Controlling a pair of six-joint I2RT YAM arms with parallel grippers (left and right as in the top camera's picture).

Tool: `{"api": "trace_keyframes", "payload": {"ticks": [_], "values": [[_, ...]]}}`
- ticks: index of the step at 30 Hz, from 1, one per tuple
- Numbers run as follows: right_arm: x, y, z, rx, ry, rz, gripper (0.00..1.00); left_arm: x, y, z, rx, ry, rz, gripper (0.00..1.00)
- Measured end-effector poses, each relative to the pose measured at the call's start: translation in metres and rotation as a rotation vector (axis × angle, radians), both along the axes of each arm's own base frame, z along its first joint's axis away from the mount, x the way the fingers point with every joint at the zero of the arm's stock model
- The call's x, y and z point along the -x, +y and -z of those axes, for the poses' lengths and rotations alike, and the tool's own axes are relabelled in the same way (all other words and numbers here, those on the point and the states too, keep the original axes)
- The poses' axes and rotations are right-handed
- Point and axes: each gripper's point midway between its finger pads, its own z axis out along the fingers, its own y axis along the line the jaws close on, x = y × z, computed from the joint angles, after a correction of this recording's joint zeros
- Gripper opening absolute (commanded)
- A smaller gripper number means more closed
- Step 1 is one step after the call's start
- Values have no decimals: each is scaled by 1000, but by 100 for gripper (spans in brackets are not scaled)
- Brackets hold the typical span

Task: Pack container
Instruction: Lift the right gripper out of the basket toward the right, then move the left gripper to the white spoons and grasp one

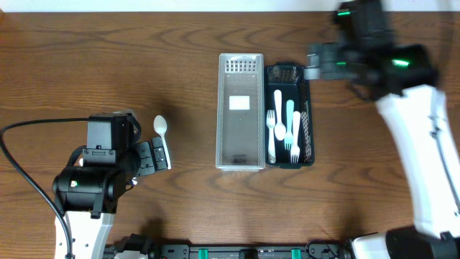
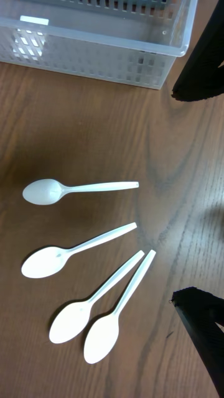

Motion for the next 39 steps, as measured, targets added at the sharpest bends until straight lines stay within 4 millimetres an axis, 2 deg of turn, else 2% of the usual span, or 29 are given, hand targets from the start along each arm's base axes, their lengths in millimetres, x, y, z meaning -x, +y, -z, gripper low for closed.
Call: {"api": "trace_keyframes", "payload": {"ticks": [2,5,8,10,12,16,19,22,30,35,39], "values": [[10,-38,-2,9,19,87,99,-2,0,-4,4,2,-8,98],[13,-73,9,-8,56,172,99,-16,-1,-21,15,-21,-24,98],[17,-93,38,-25,130,221,98,-34,-3,-32,19,-23,-31,98],[18,-102,61,-35,175,242,99,-48,-4,-32,22,-13,-37,98],[18,-107,82,-41,206,255,99,-63,-5,-20,20,19,-40,98],[26,-108,128,-48,284,258,99,-83,-6,24,7,155,-43,98],[33,-106,150,-54,321,252,99,-91,-7,54,0,244,-46,98],[37,-104,164,-60,341,248,99,-97,-7,81,-7,316,-47,98],[38,-102,166,-70,344,243,99,-107,-8,148,-22,462,-48,98],[38,-102,166,-71,345,243,99,-112,-8,174,-24,489,-48,98],[38,-101,166,-73,345,241,99,-105,-8,191,-27,515,-48,98]]}}
